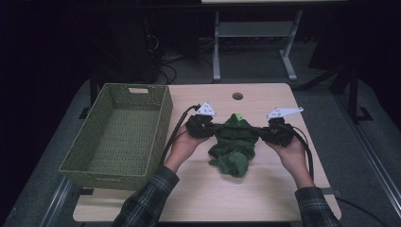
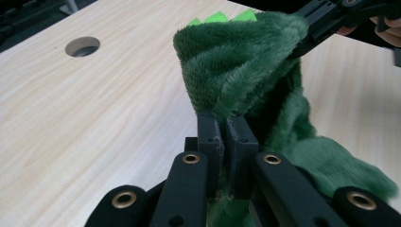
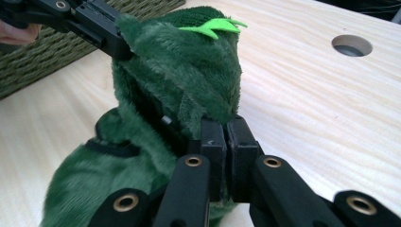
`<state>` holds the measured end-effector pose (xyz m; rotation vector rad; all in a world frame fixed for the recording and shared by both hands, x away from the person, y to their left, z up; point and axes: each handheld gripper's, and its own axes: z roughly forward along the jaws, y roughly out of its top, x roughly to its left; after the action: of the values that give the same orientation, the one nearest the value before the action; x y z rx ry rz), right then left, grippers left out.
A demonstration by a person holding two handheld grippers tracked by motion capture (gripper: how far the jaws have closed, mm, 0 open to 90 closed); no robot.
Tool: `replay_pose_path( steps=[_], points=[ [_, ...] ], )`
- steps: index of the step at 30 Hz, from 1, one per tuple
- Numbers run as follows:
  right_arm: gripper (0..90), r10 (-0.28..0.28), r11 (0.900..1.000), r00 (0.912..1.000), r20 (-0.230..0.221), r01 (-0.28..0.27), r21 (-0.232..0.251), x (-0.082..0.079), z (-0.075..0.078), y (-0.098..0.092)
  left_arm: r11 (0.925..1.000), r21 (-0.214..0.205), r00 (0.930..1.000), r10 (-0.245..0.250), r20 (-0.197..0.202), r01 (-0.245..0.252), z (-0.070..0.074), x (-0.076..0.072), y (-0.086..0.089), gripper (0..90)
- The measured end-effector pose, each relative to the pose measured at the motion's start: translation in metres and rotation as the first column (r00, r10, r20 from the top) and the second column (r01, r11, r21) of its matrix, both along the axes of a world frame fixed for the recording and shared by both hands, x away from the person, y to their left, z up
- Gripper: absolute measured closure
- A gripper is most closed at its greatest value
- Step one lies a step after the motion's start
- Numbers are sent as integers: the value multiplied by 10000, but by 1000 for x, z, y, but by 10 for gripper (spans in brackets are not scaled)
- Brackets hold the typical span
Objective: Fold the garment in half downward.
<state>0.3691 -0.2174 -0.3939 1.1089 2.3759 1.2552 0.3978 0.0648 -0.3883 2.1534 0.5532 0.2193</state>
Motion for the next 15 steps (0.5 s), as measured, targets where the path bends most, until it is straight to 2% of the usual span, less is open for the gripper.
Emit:
replay_pose_path(
  steps=[4, 8, 11, 13, 15],
  points=[
    [873, 200, 9998, 9995, 237, -200, 20, -13, 1, 3, 9994, -292, 9999, -168, -21, 167, -4, -10, 6, 861],
    [873, 353, 9994, 9988, 350, -355, 54, -26, -4, 5, 9988, -319, 9993, -376, 37, 377, -7, -20, 9, 860],
    [873, 444, 9990, 9989, 143, -445, 37, -34, -8, 8, 9980, -354, 9986, -528, 28, 528, -10, -28, 9, 860],
    [873, 508, 9987, 9981, 359, -508, -9, -40, -10, 9, 9977, -276, 9981, -612, 119, 615, -11, -32, 9, 860],
    [872, 568, 9984, 9981, 258, -568, -17, -44, -12, 11, 9970, -276, 9973, -721, 145, 724, -11, -35, 10, 858]
  ],
)
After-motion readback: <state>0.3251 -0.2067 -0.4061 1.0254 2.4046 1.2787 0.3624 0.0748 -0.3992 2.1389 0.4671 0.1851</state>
